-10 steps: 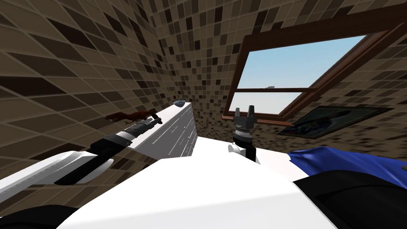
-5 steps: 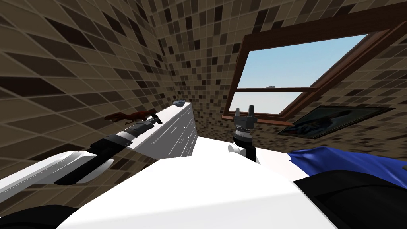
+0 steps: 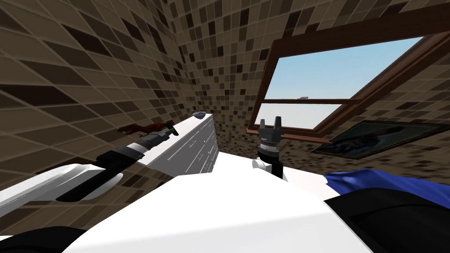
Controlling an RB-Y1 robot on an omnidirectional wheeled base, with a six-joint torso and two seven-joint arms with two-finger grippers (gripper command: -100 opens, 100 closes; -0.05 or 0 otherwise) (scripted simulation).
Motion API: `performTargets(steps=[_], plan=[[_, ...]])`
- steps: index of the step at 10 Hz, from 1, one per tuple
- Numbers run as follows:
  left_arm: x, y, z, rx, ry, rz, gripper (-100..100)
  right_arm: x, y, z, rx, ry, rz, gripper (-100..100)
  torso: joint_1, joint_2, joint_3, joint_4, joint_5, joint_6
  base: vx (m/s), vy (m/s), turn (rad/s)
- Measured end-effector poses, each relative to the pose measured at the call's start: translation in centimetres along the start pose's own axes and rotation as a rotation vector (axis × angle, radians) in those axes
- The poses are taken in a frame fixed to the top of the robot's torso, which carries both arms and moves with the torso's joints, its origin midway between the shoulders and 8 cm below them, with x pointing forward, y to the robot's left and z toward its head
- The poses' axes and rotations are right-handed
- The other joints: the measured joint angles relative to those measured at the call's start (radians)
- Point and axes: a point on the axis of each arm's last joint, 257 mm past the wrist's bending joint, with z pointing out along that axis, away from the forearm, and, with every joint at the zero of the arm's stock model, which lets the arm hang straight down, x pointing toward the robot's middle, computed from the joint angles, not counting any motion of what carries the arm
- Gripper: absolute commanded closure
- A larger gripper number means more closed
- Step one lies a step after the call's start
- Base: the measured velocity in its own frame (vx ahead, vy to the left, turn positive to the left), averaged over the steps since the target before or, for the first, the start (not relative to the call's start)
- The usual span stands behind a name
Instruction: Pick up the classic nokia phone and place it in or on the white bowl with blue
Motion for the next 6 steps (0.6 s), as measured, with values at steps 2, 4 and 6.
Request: performTargets(steps=[2,4,6], plan=[[-1.4,-0.2,0.6,0.007,-0.006,0.041,100,0.0,0.0,0.0,0.0,0.0,0.0,0,-0.006,-0.004,-0.002,-0.001,-0.002,0.001,0.153,-0.141,0.098],[-2.5,-0.5,1.1,0.016,-0.009,0.072,100,0.0,0.0,0.0,0.0,0.0,0.0,0,-0.007,-0.002,-0.002,-0.001,-0.002,0.001,0.099,-0.135,0.066],[-3.6,-0.9,1.6,0.029,-0.01,0.098,100,0.0,0.0,0.0,0.0,0.0,0.0,0,-0.008,0.0,0.0,0.0,-0.003,0.001,0.105,-0.143,0.074]])
